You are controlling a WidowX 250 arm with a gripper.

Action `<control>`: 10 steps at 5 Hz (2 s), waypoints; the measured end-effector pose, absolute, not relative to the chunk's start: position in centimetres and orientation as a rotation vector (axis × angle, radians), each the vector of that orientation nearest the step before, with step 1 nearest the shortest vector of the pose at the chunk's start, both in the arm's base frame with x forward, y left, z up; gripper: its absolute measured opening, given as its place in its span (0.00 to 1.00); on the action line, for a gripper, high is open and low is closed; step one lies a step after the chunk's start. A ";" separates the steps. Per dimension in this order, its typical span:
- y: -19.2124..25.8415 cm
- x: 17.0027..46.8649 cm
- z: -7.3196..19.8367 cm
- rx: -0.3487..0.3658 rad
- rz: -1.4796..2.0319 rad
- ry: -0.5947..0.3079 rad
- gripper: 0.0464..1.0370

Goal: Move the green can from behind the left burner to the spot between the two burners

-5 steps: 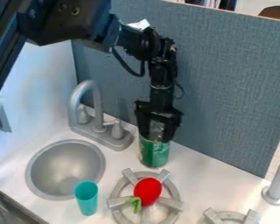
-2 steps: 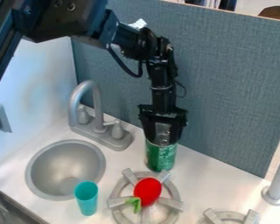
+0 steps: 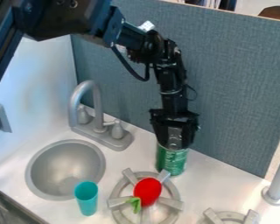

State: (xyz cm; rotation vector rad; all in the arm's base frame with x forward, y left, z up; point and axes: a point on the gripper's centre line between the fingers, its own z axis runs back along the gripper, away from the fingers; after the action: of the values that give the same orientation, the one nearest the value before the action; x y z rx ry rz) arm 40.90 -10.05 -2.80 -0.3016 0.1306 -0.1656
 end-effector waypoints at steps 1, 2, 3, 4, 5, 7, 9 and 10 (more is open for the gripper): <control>-11.6 40.6 -2.7 -0.340 -0.195 0.131 0.96; -12.7 40.3 -2.7 -0.354 -0.221 0.136 0.96; -13.8 39.8 -2.6 -0.383 -0.245 0.147 0.96; -15.1 39.3 -2.6 -0.390 -0.280 0.157 0.96; -16.4 38.7 -2.7 -0.395 -0.312 0.157 0.96; -16.9 38.2 -2.5 -0.408 -0.328 0.124 0.96; -15.3 36.8 -0.7 -0.341 -0.295 0.046 0.96; -14.0 36.0 2.2 -0.275 -0.267 -0.022 0.96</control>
State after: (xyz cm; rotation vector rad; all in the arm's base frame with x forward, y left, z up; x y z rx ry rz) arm 35.98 -13.96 2.22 -0.2748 -0.0217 -0.2673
